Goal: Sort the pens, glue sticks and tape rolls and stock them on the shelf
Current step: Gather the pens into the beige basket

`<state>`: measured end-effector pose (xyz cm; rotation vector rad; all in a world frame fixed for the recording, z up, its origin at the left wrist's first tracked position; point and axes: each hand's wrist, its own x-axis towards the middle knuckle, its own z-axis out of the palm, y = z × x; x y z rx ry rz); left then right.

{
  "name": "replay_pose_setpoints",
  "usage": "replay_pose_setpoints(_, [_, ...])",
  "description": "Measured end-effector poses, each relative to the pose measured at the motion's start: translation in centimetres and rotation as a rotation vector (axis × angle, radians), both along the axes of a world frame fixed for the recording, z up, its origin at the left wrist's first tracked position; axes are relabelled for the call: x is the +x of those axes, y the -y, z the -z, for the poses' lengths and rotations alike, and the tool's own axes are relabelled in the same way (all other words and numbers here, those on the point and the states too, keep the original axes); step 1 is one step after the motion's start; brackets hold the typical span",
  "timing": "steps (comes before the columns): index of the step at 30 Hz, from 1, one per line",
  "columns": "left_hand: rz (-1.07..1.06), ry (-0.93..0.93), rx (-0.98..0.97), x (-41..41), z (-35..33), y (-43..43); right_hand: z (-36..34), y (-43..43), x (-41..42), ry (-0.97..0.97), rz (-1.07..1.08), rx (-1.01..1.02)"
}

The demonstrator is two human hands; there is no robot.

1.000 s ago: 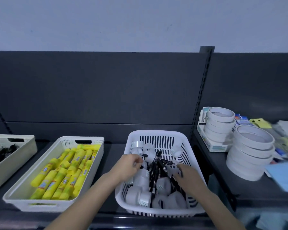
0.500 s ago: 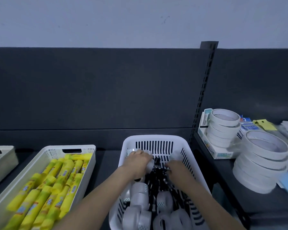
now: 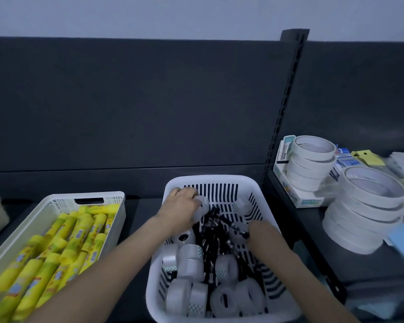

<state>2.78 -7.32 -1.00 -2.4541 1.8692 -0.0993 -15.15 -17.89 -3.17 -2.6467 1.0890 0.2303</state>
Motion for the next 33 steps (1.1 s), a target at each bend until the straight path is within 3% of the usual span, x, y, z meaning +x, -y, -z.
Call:
replay_pose_setpoints(3, [0.045,-0.057,0.010,-1.8,0.5,0.3,0.7,-0.5,-0.5,-0.001,-0.027,0.090])
replay_pose_setpoints(9, [-0.062,-0.257,0.285,-3.7,2.1,1.1,2.9,-0.5,0.3,-0.042,0.045,0.190])
replay_pose_setpoints(17, [-0.292,-0.648,0.111,-3.5,2.2,2.5,3.5,0.5,3.7,0.257,0.211,0.399])
replay_pose_setpoints(21, [-0.347,-0.601,0.061,-4.6,2.1,2.8,3.0,-0.1,3.4,0.310,0.214,0.407])
replay_pose_setpoints(26, [-0.423,-0.699,0.072,-3.9,2.3,3.2,1.0,-0.5,1.4,0.489,0.226,0.442])
replay_pose_setpoints(33, [-0.429,-0.857,-0.199,-3.3,1.4,3.3,-2.6,-1.9,-0.8,0.817,0.366,0.875])
